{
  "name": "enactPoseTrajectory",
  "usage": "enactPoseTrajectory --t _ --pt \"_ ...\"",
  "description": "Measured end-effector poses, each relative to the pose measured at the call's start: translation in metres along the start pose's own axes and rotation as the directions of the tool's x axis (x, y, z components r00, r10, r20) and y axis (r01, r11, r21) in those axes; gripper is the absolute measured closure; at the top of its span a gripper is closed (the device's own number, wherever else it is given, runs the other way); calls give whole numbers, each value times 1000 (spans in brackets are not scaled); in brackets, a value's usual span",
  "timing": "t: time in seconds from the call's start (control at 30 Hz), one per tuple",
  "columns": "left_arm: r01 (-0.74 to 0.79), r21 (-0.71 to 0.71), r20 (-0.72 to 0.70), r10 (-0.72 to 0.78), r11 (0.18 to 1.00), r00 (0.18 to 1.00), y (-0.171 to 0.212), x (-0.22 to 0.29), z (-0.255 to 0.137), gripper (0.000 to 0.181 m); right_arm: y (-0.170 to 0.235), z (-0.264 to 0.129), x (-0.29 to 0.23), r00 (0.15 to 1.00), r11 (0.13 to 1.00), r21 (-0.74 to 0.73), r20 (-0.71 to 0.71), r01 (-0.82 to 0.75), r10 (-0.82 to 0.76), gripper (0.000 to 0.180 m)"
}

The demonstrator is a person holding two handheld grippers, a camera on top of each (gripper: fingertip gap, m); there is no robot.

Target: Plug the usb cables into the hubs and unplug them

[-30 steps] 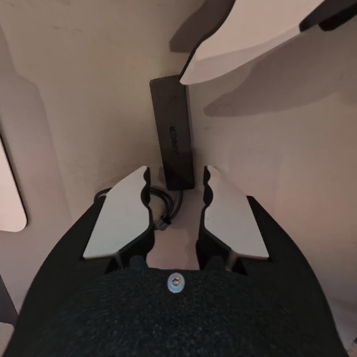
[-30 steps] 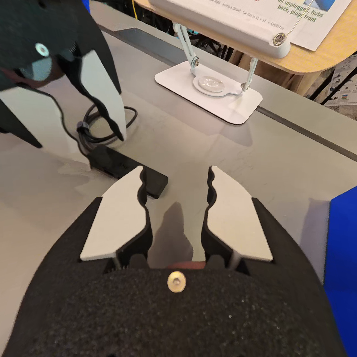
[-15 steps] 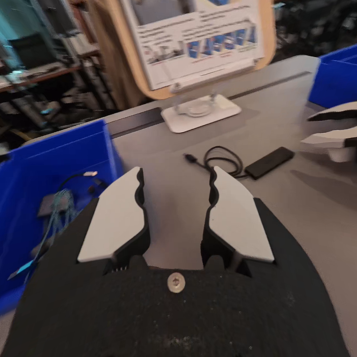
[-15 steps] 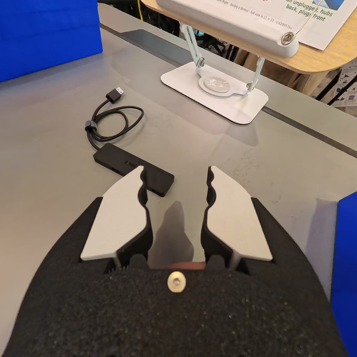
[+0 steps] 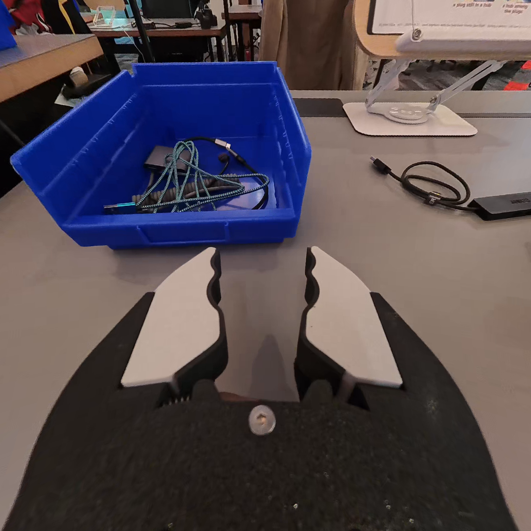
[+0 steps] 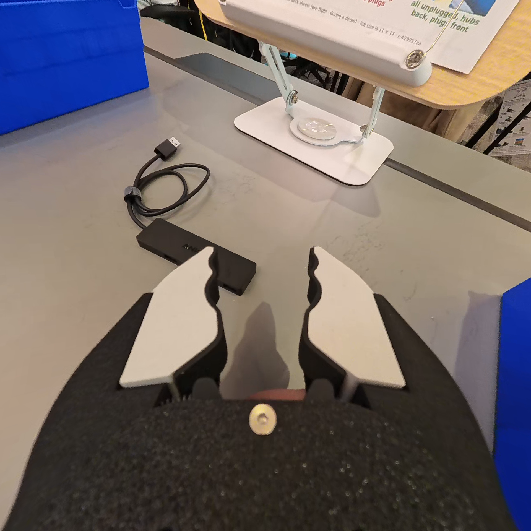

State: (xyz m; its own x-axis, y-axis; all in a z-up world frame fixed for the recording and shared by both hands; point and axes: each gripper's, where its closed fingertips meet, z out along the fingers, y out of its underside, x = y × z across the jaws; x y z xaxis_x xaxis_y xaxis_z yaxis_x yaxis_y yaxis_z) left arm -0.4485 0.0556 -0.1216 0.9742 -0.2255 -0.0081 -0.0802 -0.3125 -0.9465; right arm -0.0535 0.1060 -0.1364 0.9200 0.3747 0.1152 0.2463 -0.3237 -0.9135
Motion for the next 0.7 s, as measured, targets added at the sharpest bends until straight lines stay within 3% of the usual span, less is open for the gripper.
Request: enactPoseTrajectory --t 0.23,0.4,0.57,0.7 --pt "-22 -63 -28 20 998 999 2 -2 10 126 1 1 -2 1000 1000 -13 -1 17 -17 120" --pt "-86 -100 -12 86 991 996 -43 -30 33 125 2 2 -2 1000 1000 -20 0 23 -23 120" --pt "-117 -247 -122 88 962 989 -86 -37 90 124 3 3 -3 1000 999 -30 0 29 -29 120" --pt "-180 -447 -131 134 876 982 -83 -42 149 120 4 3 -2 1000 999 -31 3 20 -20 120"
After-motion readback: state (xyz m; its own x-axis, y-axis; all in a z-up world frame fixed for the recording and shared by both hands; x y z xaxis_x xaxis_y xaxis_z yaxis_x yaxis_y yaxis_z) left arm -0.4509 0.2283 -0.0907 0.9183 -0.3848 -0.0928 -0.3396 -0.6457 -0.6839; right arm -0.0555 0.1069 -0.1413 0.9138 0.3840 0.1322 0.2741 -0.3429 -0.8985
